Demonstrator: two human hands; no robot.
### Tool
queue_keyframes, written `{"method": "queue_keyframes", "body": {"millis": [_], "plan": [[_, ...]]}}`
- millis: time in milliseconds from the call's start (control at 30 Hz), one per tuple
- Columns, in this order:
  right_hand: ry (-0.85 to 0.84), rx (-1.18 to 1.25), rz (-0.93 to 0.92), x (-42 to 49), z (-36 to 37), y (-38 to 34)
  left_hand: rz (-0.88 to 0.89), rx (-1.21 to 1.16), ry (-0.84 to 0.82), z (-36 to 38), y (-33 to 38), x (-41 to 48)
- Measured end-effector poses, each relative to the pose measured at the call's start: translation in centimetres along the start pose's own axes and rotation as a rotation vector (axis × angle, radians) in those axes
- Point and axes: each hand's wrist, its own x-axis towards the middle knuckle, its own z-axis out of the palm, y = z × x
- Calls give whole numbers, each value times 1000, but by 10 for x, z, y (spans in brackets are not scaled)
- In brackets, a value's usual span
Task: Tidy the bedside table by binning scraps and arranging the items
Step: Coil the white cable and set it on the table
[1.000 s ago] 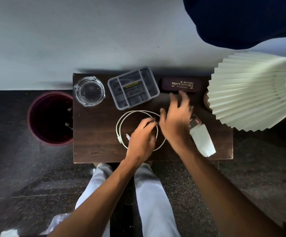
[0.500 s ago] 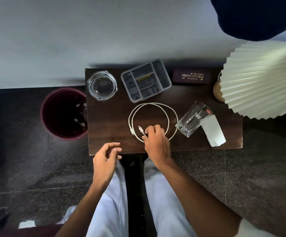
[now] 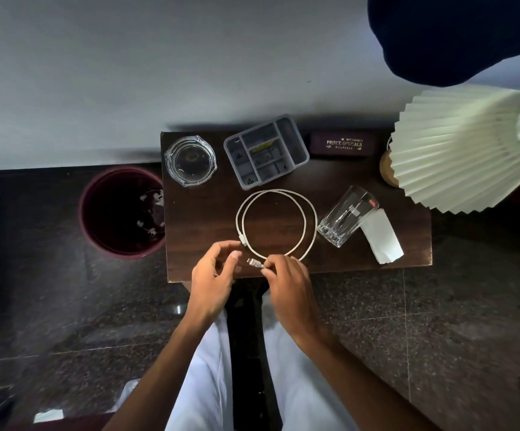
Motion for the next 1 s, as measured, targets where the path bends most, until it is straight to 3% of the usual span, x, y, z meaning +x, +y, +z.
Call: {"method": "queue_keyframes", "body": {"millis": [167,300,467,667,767,1000], "plan": [[-37,14,-59,-11,9,8,50,60,-137,6,1,-4],[39,23,-202,-14,6,-1,180,203,-191,4,10,-13],[96,90,-317,-16,-14,-10,202,247,-246,-15,28,-21],[141,102,-479,-8,-54,-23,209,179,-350,-37,60,-44],[122,138,-550,0,-72,-30,129,42,-403,-43,74,-56],[168,178,-463,25,-107,-33,-14,-290,-379,-57,113,-112]]}}
